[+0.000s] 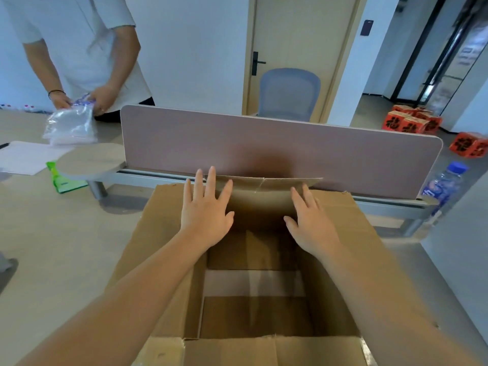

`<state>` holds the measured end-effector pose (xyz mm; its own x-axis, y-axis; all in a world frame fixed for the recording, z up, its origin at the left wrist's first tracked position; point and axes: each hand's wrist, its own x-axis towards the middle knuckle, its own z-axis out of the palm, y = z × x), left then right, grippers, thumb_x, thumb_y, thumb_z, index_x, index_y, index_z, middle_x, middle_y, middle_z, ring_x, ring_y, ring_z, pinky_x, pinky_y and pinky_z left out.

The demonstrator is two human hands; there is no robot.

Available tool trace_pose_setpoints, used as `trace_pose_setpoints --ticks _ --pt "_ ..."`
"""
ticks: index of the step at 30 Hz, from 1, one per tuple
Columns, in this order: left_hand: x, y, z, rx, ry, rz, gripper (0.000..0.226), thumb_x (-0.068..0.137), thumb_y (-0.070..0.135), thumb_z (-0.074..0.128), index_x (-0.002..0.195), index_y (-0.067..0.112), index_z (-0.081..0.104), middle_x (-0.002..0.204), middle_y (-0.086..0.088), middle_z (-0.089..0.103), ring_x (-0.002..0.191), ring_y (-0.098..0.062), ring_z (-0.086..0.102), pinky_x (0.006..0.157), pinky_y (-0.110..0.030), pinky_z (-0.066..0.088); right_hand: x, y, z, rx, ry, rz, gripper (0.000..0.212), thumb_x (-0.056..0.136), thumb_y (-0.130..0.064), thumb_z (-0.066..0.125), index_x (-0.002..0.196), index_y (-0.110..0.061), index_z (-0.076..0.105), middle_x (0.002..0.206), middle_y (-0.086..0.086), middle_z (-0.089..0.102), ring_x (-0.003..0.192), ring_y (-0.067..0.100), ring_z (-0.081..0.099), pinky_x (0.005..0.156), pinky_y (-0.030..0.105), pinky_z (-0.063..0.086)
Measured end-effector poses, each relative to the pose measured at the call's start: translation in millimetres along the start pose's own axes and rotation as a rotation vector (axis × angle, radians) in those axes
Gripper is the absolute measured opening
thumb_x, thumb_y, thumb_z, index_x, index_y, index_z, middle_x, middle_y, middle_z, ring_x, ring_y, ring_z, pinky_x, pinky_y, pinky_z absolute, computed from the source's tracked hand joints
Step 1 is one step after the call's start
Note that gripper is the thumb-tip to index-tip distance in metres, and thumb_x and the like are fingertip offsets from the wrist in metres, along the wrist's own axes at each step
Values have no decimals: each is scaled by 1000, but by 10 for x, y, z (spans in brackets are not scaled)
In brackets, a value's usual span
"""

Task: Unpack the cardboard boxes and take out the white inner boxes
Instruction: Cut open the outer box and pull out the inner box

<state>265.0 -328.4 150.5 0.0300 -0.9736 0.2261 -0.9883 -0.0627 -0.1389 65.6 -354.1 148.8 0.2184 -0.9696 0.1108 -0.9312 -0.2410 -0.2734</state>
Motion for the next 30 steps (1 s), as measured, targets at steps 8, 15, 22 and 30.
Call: trace_pose_setpoints --ticks 8,15,22,30 --pt "619 -108 295 -95 -38 -130 79 91 60 31 144 33 -21 151 -18 -26 141 -45 -9 115 -51 4 598 126 148 5 -48 138 74 95 -39 43 149 -19 -4 155 11 -17 145 30 -6 118 40 10" --pt "785 -199 656 -161 -266 -74 78 92 59 31 144 33 -21 155 -15 15 142 -36 14 114 -51 12 827 269 298 -150 -102 194 82 92 -50 43 148 -17 -7 152 12 23 141 31 20 115 49 13" --pt "639 -264 659 -158 -264 23 70 92 58 34 148 35 -1 149 -12 25 137 -31 25 111 -45 22 512 269 329 -234 -51 192 73 90 -49 46 146 -17 11 141 14 34 131 32 32 106 42 34" --pt "372 -274 597 -133 -264 45 67 90 61 34 147 33 15 151 -12 22 139 -32 20 112 -46 18 239 207 341 -282 -63 184 60 92 -50 42 141 -20 26 141 14 33 132 32 31 106 42 34"
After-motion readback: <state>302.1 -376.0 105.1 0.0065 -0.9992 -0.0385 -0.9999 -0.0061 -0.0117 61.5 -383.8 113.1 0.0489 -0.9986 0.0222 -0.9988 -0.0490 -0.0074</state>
